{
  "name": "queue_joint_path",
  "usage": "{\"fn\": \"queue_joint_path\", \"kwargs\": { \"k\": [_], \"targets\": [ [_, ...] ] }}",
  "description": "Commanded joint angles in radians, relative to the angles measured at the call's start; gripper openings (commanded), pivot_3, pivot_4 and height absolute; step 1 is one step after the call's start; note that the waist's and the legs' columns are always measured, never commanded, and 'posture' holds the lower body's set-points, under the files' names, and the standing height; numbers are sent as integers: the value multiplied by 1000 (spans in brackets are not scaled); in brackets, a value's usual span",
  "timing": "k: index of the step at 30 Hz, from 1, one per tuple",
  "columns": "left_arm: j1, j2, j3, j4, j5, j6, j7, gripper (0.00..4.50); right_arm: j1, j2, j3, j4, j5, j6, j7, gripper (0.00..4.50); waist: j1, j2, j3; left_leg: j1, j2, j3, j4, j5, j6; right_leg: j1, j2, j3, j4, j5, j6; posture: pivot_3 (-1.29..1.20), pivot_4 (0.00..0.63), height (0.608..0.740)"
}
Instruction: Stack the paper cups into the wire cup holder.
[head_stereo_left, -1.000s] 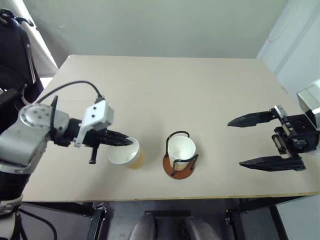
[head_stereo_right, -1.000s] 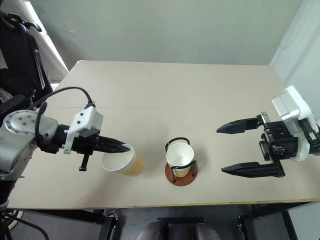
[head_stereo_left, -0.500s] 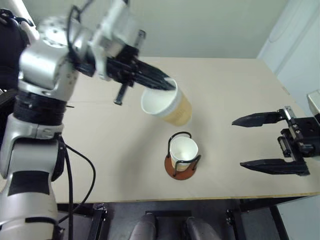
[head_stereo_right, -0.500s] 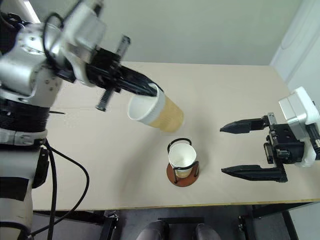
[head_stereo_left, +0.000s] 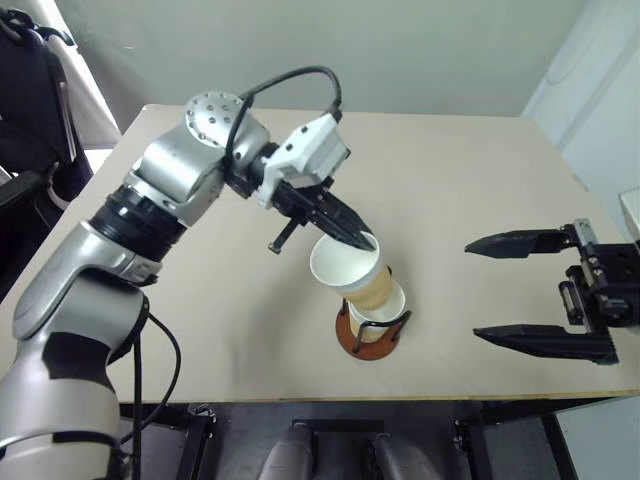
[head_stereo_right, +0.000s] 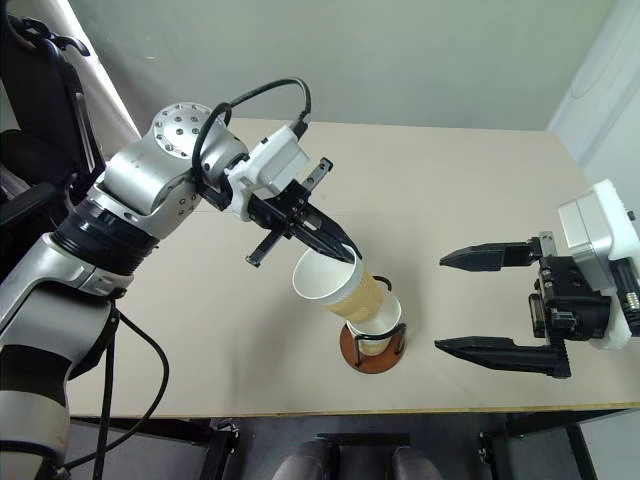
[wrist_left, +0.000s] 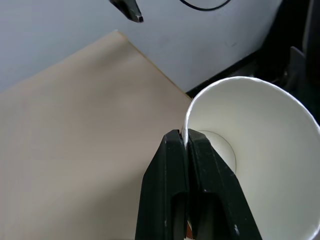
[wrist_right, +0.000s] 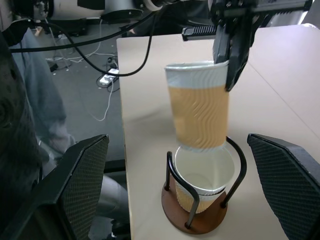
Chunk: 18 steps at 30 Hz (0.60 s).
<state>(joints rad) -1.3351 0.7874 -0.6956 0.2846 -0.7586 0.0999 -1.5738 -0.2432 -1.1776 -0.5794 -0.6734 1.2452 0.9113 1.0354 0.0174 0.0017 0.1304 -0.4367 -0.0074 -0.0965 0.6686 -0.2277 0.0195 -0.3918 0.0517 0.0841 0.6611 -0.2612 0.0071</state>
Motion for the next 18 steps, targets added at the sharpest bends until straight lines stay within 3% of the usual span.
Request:
{"fn": "queue_joint_path", "kwargs": {
  "k": [1, 18],
  "targets": [
    [-14, -8, -16, -22, 14, -47, -41, 25, 9, -19, -54, -19, 35, 0, -23, 4500, 0, 0, 0, 0, 0, 0, 0, 0, 0, 0, 0, 0, 0, 0, 0, 0, 150, 740],
    [-34, -81, -11, 20, 91, -61, -41, 25, 91, -16, -127, -64, 80, -9, -64, 4500, 4, 0, 0, 0, 0, 0, 3, -1, 1, 1, 0, 0, 0, 0, 2, 0, 150, 740]
  ]
}}
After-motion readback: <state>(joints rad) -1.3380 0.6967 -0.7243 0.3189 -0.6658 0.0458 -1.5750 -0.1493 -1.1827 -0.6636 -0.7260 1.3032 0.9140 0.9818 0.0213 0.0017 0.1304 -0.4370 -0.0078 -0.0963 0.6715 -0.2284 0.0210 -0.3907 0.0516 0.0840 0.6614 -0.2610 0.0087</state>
